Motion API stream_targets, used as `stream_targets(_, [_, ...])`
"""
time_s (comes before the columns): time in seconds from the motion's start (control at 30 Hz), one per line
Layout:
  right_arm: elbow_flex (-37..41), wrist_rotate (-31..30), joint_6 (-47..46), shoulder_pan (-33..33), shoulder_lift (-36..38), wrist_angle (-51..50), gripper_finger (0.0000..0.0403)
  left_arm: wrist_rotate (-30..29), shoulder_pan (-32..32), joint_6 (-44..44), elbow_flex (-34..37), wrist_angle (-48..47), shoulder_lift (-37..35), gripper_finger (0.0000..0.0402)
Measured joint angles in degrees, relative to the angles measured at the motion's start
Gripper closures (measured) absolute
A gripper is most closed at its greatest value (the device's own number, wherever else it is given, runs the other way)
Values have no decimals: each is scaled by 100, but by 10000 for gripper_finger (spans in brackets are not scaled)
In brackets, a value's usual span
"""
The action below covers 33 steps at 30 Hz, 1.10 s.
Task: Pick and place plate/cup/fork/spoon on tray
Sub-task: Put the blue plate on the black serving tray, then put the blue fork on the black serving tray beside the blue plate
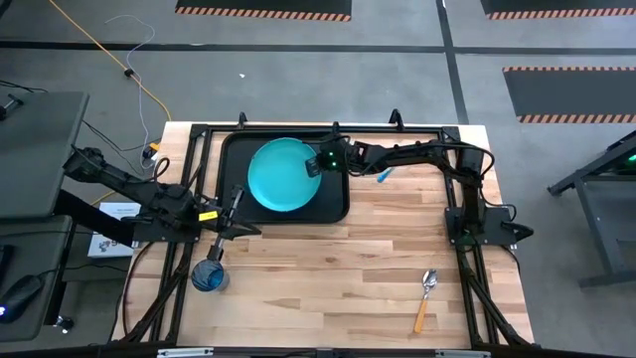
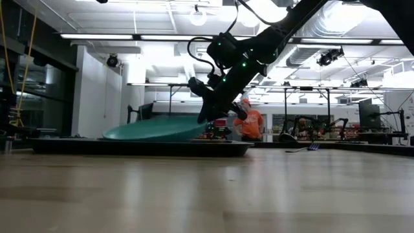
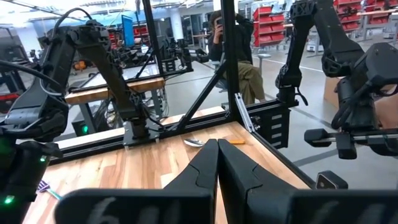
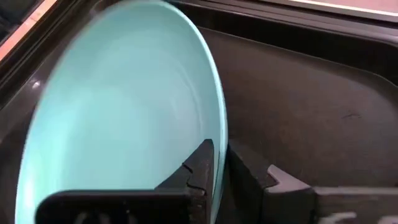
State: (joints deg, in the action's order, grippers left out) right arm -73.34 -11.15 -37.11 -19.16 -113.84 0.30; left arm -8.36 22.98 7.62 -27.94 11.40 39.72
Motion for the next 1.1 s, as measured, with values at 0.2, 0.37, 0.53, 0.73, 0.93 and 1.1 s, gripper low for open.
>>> stream_targets(0.2, [0,-156,0,0,4,35,313,0,0,0,0,2,0,402])
stream_targets(0.37, [0,-258,254,0,4,11,258,0,0,-2,0,2,0,402])
stream_targets(0.53, [0,-269,799,-11,82,-286,208,0,0,-4,0,-43,0,402])
stream_targets(0.73, [0,-559,1199,-33,624,-1632,177,-15,-2,-5,7,-159,2,401])
stream_targets(0.93, [9,-2012,939,324,1329,-3614,174,-50,-2,-52,7,-299,2,402])
stream_targets(1.1, [426,-2796,207,664,1766,-4360,174,-129,-2,-155,7,-357,2,402])
